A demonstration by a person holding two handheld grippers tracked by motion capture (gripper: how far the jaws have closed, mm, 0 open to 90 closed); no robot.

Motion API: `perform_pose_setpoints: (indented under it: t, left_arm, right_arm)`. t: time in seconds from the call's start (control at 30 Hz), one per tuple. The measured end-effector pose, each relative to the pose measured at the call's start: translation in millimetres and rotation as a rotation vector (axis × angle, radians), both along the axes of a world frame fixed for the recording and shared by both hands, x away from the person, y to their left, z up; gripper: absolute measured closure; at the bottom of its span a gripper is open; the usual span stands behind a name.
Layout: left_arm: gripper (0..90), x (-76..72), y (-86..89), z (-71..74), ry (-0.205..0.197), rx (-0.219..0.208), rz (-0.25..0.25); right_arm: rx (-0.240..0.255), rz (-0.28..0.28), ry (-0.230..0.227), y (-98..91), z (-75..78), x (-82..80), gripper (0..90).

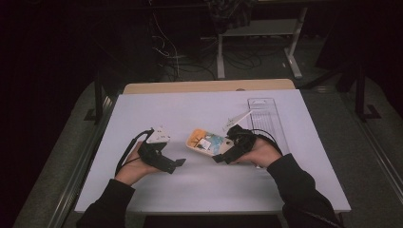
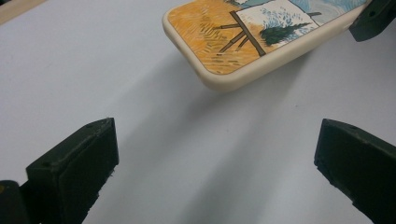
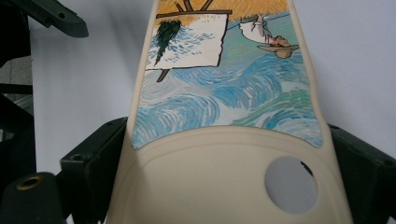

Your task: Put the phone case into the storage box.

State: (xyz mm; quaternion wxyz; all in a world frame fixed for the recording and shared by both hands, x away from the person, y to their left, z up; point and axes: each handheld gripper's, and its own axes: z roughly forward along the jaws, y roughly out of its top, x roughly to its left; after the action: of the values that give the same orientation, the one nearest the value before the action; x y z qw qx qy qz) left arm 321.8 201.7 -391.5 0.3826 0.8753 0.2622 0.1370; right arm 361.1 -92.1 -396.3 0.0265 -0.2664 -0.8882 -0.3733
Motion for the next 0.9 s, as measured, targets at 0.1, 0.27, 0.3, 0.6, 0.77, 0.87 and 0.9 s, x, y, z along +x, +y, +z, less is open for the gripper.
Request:
perform_pose_setpoints:
  t: [0.1, 0.27, 0.3, 0.6, 0.77, 0.87, 0.9]
  left_arm:
    - [0.0, -0.3, -1.7, -1.5, -0.006, 0.004, -0.009]
    - [0.0, -1.5, -5.6, -4.3, -0.025, 0.019, -0.024]
    - [0.0, -2.1, -6.5, -4.5, -0.023, 0.017, -0.027]
    - [0.0, -3.5, -12.4, -9.3, -0.069, 0.039, -0.054]
    - [0.0, -3.9, -12.0, -10.3, -0.080, 0.036, -0.056]
    - [0.0, -3.7, -12.0, -10.1, -0.088, 0.040, -0.055]
    - [0.0, -3.9, -12.1, -9.8, -0.090, 0.041, -0.057]
  right_arm:
    - [-0.002, 0.002, -0.004, 0.5, -0.6, 0.1, 9.3]
    - [0.002, -0.001, 0.003, 1.0, -0.8, -0.6, 9.3]
    - [0.006, 0.002, 0.001, 0.6, -1.2, 0.1, 9.3]
    - [0.005, 0.002, 0.004, 0.2, -1.9, 1.3, 9.3]
    - [0.011, -0.005, 0.025, 0.4, -1.3, 1.2, 9.3]
    - [0.010, -0.005, 0.027, 0.7, -0.9, 1.1, 9.3]
    - [0.008, -0.006, 0.025, 0.9, -1.0, 1.1, 9.3]
